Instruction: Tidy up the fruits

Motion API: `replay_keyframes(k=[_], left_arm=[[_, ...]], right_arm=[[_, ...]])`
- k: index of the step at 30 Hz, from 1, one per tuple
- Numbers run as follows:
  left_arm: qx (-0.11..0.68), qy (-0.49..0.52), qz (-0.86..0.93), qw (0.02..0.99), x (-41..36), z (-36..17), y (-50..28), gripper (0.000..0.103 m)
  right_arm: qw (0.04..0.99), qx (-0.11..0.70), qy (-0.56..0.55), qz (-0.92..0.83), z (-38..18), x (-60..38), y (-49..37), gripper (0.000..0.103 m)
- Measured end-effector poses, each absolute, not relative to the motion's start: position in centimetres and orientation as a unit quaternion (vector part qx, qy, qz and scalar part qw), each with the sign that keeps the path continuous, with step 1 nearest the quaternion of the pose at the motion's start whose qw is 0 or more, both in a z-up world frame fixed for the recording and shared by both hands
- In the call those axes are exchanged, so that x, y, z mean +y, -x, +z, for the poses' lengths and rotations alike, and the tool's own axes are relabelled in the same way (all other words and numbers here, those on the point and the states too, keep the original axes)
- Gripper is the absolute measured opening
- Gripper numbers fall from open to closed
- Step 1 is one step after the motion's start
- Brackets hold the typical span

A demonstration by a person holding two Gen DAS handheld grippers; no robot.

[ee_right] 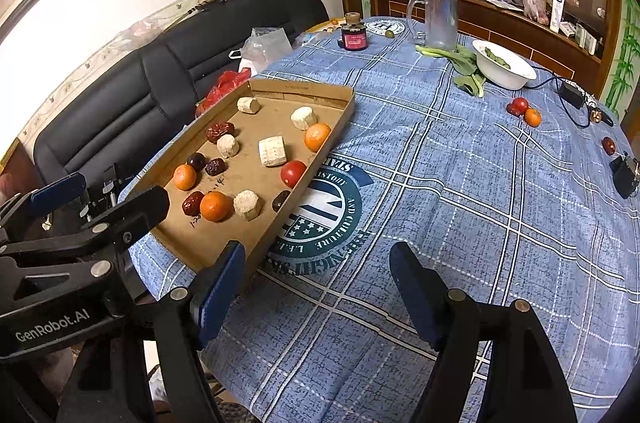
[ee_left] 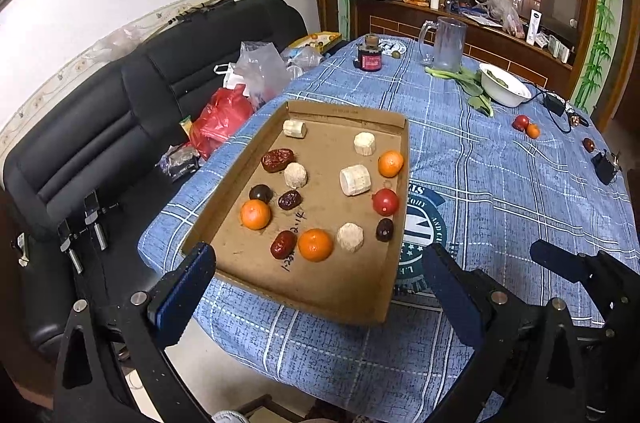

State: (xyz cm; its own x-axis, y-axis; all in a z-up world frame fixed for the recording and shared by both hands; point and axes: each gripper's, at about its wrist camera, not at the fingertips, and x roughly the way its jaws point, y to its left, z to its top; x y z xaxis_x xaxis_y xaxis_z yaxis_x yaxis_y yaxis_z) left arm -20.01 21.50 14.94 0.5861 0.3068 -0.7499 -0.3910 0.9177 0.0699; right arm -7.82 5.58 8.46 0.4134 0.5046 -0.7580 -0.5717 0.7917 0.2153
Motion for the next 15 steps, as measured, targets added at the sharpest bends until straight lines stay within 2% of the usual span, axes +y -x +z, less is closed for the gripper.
replay_keyframes(k=[15], left_arm=[[0.446,0.065,0.176,0.875,22.1,13.7,19.3,0.103]], right_arm=[[0.828,0.449,0.046,0.333,7.5,7.1,7.8,0.083]])
